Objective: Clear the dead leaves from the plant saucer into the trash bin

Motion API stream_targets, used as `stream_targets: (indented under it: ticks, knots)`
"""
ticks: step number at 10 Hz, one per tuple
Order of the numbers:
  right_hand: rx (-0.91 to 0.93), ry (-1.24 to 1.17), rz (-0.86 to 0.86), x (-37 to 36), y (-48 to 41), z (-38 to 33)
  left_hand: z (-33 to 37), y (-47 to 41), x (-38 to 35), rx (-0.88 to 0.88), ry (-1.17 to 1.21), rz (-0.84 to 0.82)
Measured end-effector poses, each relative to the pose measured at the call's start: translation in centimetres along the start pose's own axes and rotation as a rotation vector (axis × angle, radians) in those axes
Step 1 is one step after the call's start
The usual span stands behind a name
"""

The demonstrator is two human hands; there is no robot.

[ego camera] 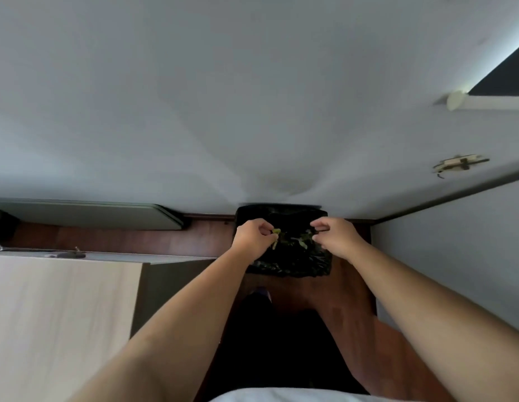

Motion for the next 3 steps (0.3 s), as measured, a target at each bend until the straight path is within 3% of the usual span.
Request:
stream_targets:
  ticks: [3]
  knots:
    - [0.082, 0.067, 0.026, 2.0, 2.4, -1.5, 0.1, 4.2, 3.2, 0.004, -0.022, 0.109]
Point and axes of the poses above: each hand's wrist, its own y-axis away from the middle knuckle, its own x-axis out of the back of the hand, z = x × y, the point moved 8 cm from there along -y, towards the middle knuckle, and after that the axes turned 7 degrees about -y, right-handed, at the moved point
